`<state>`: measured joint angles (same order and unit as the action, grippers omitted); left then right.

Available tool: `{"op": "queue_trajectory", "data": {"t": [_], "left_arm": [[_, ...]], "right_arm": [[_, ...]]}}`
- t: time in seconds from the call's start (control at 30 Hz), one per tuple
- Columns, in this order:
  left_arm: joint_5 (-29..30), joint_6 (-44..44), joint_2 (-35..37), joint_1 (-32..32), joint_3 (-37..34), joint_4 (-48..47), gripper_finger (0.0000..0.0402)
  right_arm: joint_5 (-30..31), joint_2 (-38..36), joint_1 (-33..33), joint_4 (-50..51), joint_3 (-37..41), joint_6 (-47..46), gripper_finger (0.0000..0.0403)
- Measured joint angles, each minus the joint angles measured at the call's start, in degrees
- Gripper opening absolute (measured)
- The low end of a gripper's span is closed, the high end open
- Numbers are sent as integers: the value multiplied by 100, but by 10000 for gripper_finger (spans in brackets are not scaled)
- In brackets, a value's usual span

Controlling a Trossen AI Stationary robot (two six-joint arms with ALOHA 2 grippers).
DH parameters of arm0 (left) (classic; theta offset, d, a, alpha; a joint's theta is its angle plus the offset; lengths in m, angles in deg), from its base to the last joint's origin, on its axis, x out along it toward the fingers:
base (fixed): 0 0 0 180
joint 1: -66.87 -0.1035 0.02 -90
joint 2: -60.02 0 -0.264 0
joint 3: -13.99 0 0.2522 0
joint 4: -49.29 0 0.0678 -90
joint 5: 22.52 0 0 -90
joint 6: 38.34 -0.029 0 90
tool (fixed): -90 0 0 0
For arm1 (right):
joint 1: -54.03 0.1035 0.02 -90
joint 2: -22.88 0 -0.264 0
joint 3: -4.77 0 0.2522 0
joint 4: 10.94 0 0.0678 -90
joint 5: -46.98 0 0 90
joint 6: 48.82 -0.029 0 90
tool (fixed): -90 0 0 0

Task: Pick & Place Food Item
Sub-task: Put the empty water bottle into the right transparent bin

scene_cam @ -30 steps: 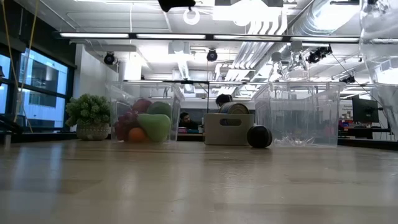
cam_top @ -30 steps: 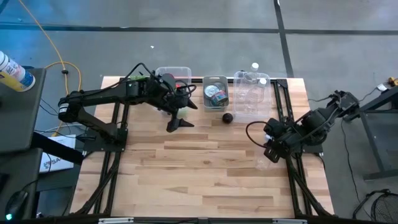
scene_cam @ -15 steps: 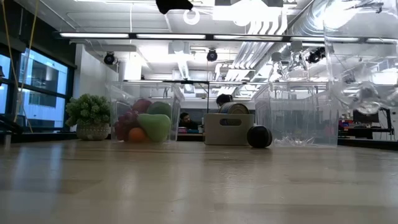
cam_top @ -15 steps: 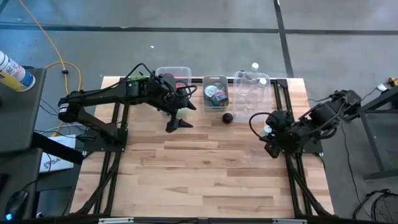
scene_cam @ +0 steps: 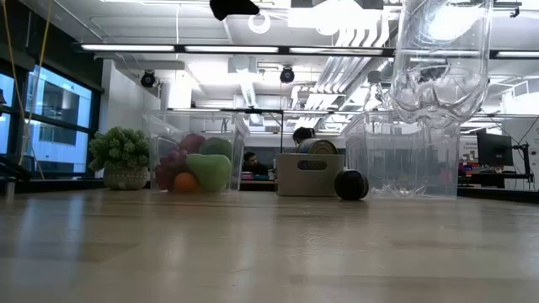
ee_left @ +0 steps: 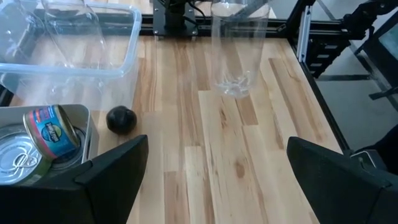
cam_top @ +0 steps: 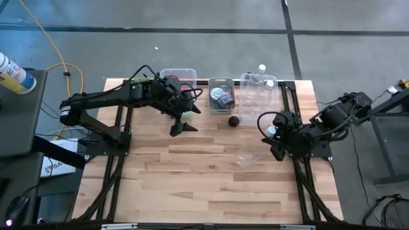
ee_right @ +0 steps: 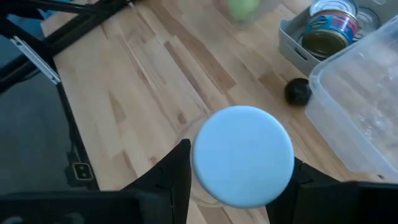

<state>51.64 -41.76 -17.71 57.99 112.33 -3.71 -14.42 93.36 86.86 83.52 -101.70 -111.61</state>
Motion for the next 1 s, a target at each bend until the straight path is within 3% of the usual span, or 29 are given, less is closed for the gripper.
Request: {"op": "queue_trajectory", "data": {"t": [0.47, 0.83, 1.0], "left_arm": [[-126, -282, 43, 0, 0, -164, 372], [-513, -284, 387, -2, 0, -408, 372], [-573, -360, 590, -2, 0, -650, 372]], "right_arm": [[400, 24, 1, -609, 0, -8, 127], [1902, 24, -41, -1370, 0, 782, 126], [1958, 24, -222, -1367, -252, 830, 126]]}}
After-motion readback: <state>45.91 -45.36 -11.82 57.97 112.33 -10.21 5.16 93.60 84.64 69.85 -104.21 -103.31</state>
